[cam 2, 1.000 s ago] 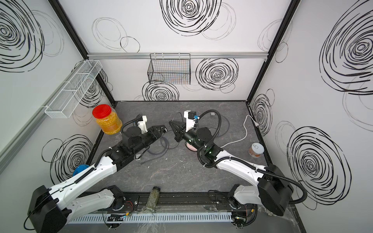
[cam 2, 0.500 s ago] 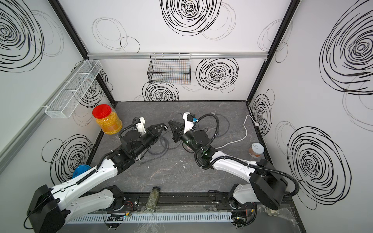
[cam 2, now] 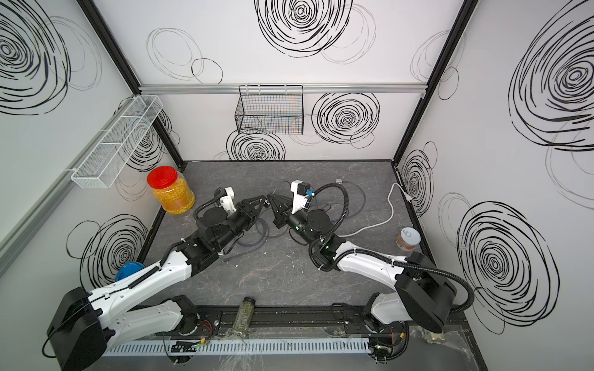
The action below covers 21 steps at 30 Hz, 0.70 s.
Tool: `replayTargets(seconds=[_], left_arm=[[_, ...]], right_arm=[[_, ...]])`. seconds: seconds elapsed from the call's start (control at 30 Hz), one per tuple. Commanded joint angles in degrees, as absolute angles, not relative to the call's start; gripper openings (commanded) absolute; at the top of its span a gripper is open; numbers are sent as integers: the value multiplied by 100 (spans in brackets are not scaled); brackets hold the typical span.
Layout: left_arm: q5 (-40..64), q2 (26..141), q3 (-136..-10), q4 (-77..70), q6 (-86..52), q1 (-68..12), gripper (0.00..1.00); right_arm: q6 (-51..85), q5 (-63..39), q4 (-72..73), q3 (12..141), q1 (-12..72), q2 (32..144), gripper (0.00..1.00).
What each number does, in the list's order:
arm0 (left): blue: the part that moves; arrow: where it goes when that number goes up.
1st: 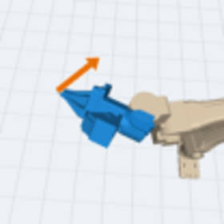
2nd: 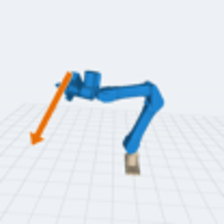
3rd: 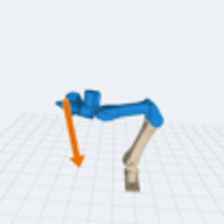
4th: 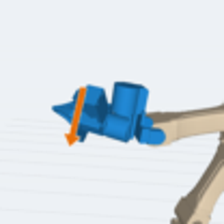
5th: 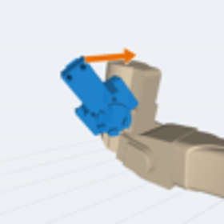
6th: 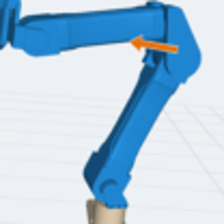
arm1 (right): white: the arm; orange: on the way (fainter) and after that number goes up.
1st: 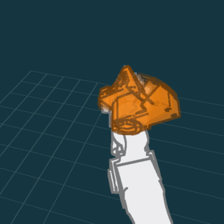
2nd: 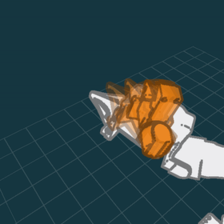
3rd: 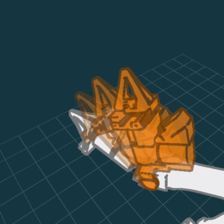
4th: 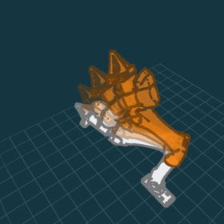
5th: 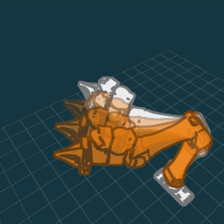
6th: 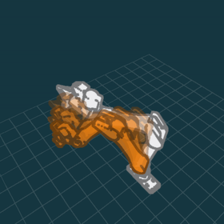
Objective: Charge mp3
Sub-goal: Insert the charging cable into the MP3 player.
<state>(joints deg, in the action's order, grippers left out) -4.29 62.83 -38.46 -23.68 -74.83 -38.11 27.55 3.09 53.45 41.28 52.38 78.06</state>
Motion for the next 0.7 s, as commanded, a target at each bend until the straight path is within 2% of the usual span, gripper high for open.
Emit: replayTargets(seconds=[0.0, 0.67], left_arm=[[-519, 6258, -3814, -2742, -7587, -3841, 20], [-416, 6372, -3858, -2915, -7756, -3927, 19]], right_arm=[[2680, 420, 5613, 4087, 5288, 7848, 0], [2672, 634, 5615, 4008, 5269, 7924, 0]])
